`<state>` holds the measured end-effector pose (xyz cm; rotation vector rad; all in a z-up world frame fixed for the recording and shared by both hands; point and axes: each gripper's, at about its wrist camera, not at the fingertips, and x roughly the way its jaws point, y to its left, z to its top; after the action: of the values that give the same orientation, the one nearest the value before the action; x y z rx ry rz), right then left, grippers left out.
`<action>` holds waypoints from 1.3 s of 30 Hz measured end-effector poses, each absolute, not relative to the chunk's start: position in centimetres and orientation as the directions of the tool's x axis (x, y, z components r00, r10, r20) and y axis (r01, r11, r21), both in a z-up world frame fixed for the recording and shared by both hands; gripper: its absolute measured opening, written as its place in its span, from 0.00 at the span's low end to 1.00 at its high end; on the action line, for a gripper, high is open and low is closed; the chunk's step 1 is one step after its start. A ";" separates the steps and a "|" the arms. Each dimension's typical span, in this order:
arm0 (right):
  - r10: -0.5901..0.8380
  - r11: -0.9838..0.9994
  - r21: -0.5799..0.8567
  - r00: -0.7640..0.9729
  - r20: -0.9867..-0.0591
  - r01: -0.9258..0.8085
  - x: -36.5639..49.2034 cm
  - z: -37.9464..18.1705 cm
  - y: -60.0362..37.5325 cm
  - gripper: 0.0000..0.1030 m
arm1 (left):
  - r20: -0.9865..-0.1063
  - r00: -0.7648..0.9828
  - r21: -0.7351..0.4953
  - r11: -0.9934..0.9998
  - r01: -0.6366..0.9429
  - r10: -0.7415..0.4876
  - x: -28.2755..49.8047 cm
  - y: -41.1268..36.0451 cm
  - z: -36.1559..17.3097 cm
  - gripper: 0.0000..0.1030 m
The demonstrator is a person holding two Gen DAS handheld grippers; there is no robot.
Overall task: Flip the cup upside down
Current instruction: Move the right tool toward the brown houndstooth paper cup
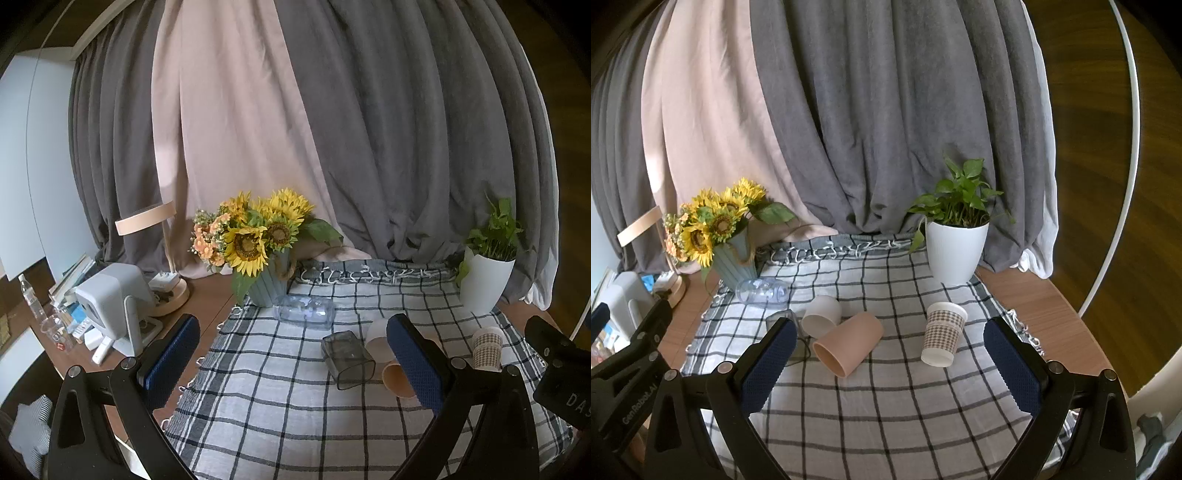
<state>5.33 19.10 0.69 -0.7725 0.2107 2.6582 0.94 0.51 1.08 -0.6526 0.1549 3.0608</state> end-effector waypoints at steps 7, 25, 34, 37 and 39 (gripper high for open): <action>0.303 -0.922 0.041 -0.786 -0.539 -0.384 5.4 0.7 19.3 0.99 | -0.406 -0.914 0.094 -0.995 -0.028 -0.013 1.0 0.5 1.1 1.00; 0.305 -0.921 0.040 -0.782 -0.544 -0.387 5.0 0.6 19.5 0.99 | -0.416 -0.909 0.094 -0.995 -0.034 -0.009 0.2 1.1 1.3 1.00; 0.305 -0.920 0.040 -0.776 -0.551 -0.390 4.7 0.2 19.8 0.99 | -0.437 -0.899 0.091 -0.995 -0.047 0.002 -0.3 1.7 0.7 1.00; 0.306 -0.919 0.038 -0.770 -0.559 -0.393 4.4 -0.1 20.0 0.99 | -0.458 -0.889 0.090 -0.994 -0.059 0.012 -1.0 2.3 0.2 1.00; 0.307 -0.918 0.036 -0.765 -0.566 -0.394 4.1 -0.4 20.3 0.99 | -0.472 -0.881 0.085 -0.994 -0.066 0.018 -1.5 2.7 -0.3 1.00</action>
<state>4.10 20.27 -0.43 -0.8080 0.2149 2.6358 -1.47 2.70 -0.26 -0.7516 0.1529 3.0016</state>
